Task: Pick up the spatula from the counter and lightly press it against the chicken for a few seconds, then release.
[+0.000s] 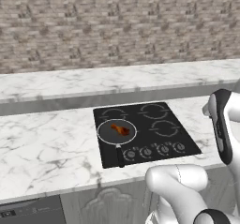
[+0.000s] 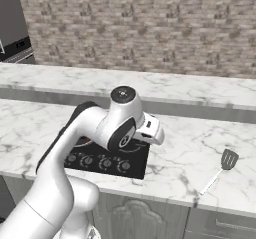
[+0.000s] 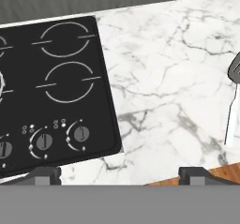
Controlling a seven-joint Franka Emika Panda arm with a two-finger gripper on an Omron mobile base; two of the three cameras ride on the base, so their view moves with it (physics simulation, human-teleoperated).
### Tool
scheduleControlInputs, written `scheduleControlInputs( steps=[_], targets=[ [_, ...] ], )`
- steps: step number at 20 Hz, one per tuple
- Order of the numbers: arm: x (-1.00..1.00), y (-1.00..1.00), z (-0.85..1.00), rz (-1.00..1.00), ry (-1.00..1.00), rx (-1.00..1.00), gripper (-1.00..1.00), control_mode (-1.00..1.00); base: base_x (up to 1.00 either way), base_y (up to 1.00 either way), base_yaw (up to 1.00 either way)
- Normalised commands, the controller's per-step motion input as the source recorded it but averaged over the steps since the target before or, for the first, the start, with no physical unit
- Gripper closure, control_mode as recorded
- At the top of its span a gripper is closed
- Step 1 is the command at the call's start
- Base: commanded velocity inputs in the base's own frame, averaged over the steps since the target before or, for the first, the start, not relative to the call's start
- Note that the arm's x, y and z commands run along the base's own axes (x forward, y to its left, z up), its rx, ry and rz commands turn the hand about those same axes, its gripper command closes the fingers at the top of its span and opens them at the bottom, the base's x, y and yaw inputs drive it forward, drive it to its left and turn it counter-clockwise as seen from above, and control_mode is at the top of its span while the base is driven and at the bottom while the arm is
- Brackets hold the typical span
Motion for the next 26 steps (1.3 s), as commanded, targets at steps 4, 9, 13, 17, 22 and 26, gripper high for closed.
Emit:
scheduleControlInputs(
  steps=[4,9,13,17,22,26],
  targets=[
    [0.0,-0.38,-0.02,-0.07,0.0,0.0,-1.0,-1.0,0.0,0.0,0.0],
    [0.0,-0.34,-0.13,-0.1,0.0,-0.03,-1.0,-1.0,0.0,0.0,0.0],
    [0.0,-0.28,-0.2,-0.11,0.02,-0.05,-1.0,-1.0,0.0,0.0,0.0],
    [-0.03,-0.32,-0.33,-0.08,0.01,-0.04,-1.0,-1.0,0.0,0.0,0.0],
    [-0.05,-0.39,-0.22,-0.05,0.0,0.0,-1.0,-1.0,0.0,0.0,0.0],
    [-0.01,-0.44,-0.07,-0.01,0.0,0.0,-1.0,-1.0,0.0,0.0,0.0]
  ],
)
